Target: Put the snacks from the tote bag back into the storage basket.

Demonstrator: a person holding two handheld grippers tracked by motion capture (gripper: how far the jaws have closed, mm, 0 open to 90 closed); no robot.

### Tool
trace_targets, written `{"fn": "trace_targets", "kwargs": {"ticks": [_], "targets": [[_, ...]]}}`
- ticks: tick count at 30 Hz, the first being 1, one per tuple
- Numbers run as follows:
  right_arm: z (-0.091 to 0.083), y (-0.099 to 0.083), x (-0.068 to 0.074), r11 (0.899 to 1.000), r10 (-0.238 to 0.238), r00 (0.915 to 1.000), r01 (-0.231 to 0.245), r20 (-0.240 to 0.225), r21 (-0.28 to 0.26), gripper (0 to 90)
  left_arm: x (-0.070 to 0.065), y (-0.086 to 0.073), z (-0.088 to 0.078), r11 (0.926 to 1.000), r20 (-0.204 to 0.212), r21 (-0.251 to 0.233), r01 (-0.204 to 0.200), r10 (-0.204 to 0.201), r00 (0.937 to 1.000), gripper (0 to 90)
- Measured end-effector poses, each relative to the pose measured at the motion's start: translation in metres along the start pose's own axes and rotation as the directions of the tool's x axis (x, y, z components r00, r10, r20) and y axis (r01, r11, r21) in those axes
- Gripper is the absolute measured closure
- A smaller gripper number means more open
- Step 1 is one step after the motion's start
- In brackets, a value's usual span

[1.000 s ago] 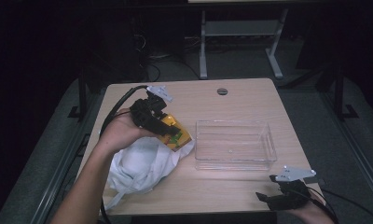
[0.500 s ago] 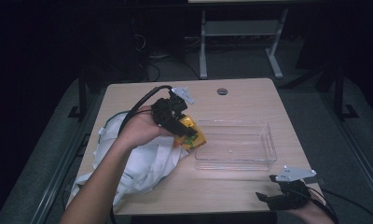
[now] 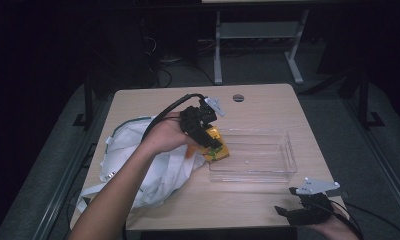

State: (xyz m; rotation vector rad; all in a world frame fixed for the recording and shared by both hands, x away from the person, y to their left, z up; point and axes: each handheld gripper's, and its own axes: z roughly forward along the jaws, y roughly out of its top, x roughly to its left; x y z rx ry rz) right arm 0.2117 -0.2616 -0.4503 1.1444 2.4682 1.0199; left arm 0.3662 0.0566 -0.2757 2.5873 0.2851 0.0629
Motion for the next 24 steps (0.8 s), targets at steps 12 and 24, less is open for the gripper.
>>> {"fn": "trace_targets", "kwargs": {"ticks": [12, 24], "targets": [[-0.001, 0.0, 0.0, 1.0, 0.004, 1.0, -0.004, -0.002, -0.001, 17.7, -0.003, 0.014, 0.021, 0.994, 0.011, 0.081, -0.073, 0.072, 0.9974, 50.4], [0.0, 0.0, 0.0, 1.0, 0.002, 1.0, -0.002, -0.003, -0.004, 17.6, -0.006, 0.02, 0.037, 0.9826, 0.032, 0.136, -0.127, 0.123, 0.9918, 50.3]]}}
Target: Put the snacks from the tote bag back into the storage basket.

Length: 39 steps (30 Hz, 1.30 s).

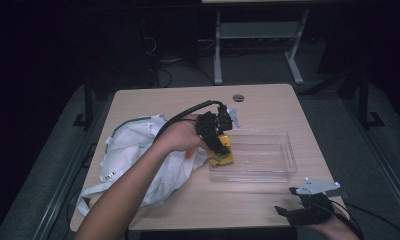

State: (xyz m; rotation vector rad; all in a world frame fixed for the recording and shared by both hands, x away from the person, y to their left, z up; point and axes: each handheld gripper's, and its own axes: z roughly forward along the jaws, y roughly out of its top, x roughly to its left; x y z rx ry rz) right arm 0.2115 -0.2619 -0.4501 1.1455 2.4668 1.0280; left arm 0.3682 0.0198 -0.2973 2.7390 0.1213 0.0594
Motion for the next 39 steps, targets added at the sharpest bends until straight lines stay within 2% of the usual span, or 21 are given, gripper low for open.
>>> {"fn": "trace_targets", "kwargs": {"ticks": [4, 12, 16, 23, 39], "targets": [[0.0, 0.0, 0.0, 1.0, -0.003, 1.0, 0.003, 0.002, 0.0, 17.7, -0.001, 0.002, 0.007, 0.9991, 0.005, 0.034, -0.026, 0.026, 0.9997, 50.2], [-0.001, 0.0, 0.0, 1.0, 0.001, 1.0, -0.001, 0.002, 0.003, 17.7, -0.003, 0.004, 0.02, 0.9972, 0.021, 0.061, -0.044, 0.043, 0.9989, 50.2], [0.0, 0.0, -0.001, 1.0, -0.003, 1.0, 0.003, 0.003, 0.002, 17.7, -0.003, 0.003, 0.026, 0.9963, 0.019, 0.073, -0.045, 0.044, 0.9989, 50.2], [0.0, -0.001, 0.0, 1.0, -0.004, 1.0, 0.004, 0.003, 0.004, 17.7, -0.002, 0.002, 0.036, 0.9947, 0.046, 0.09, -0.051, 0.047, 0.9978, 50.1], [0.0, -0.001, 0.0, 1.0, -0.004, 1.0, 0.004, 0.005, 0.007, 17.7, -0.002, 0.003, 0.057, 0.9877, 0.056, 0.143, -0.063, 0.056, 0.9969, 49.9]]}}
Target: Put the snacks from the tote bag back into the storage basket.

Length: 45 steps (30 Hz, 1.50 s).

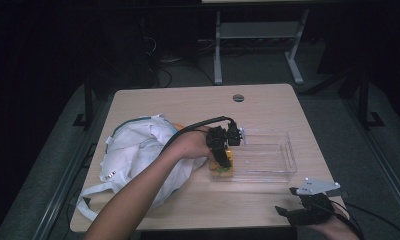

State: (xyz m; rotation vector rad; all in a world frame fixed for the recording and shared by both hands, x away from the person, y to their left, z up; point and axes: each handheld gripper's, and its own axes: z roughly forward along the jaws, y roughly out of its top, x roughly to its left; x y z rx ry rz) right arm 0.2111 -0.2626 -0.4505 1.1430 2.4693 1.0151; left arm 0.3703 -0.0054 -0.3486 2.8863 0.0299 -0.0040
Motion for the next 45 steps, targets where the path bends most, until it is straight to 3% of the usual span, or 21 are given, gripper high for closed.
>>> {"fn": "trace_targets", "kwargs": {"ticks": [11, 27, 34, 42, 45], "targets": [[0.0, 0.0, 0.0, 1.0, 0.001, 1.0, -0.001, -0.001, 0.001, 17.7, 0.001, 0.0, 0.006, 0.9997, 0.01, 0.023, 0.004, -0.005, 0.9999, 49.8], [0.0, 0.0, 0.0, 1.0, -0.003, 1.0, 0.003, 0.0, 0.0, 17.7, 0.005, -0.003, 0.011, 0.9997, 0.035, -0.006, 0.023, -0.023, 0.9991, 48.9], [0.0, 0.0, 0.0, 1.0, -0.003, 1.0, 0.003, 0.0, 0.001, 17.7, 0.004, -0.001, 0.011, 0.9999, 0.04, -0.01, 0.014, -0.013, 0.9991, 48.0], [0.0, 0.0, 0.0, 1.0, -0.001, 1.0, 0.001, -0.002, 0.003, 17.6, 0.002, -0.003, 0.0, 0.9982, 0.048, -0.057, 0.018, -0.016, 0.9987, 45.5], [0.0, 0.0, 0.001, 1.0, 0.006, 1.0, -0.006, -0.005, 0.003, 17.7, 0.002, -0.006, -0.006, 0.9947, 0.057, -0.096, 0.035, -0.03, 0.9979, 42.7]]}}
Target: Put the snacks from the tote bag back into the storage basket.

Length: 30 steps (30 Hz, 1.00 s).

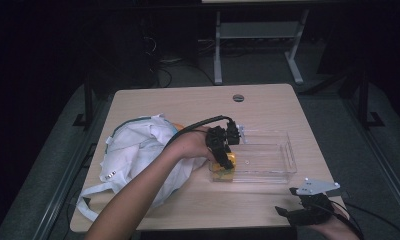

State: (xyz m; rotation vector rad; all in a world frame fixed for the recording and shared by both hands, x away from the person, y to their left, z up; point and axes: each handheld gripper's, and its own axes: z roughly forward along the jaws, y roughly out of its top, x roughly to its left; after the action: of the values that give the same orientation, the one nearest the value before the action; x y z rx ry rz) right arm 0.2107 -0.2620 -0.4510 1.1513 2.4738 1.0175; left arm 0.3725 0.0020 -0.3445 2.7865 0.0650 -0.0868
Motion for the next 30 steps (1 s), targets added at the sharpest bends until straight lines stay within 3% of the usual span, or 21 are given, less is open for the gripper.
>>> {"fn": "trace_targets", "kwargs": {"ticks": [8, 16, 23, 28, 30], "targets": [[0.002, 0.0, -0.001, 1.0, 0.0, 1.0, 0.0, -0.002, 0.007, 17.7, -0.001, -0.008, -0.016, 0.9972, -0.014, -0.068, 0.03, -0.031, 0.9994, 35.8], [0.005, 0.003, -0.002, 1.0, -0.011, 0.9999, 0.011, -0.007, 0.007, 17.6, -0.004, -0.024, -0.035, 0.9866, -0.032, -0.148, 0.069, -0.074, 0.9967, 33.8], [0.006, 0.005, 0.0, 1.0, -0.028, 0.9996, 0.028, -0.008, 0.007, 17.7, -0.009, -0.041, -0.048, 0.9726, -0.068, -0.199, 0.12, -0.135, 0.9884, 33.8], [0.006, 0.005, 0.0, 1.0, -0.025, 0.9997, 0.025, -0.007, 0.011, 17.7, -0.014, -0.061, -0.062, 0.9559, -0.101, -0.248, 0.158, -0.188, 0.9771, 33.8], [0.006, 0.005, 0.0, 1.0, -0.027, 0.9996, 0.027, -0.007, 0.007, 17.6, -0.015, -0.068, -0.066, 0.953, -0.111, -0.254, 0.165, -0.198, 0.9739, 33.8]]}}
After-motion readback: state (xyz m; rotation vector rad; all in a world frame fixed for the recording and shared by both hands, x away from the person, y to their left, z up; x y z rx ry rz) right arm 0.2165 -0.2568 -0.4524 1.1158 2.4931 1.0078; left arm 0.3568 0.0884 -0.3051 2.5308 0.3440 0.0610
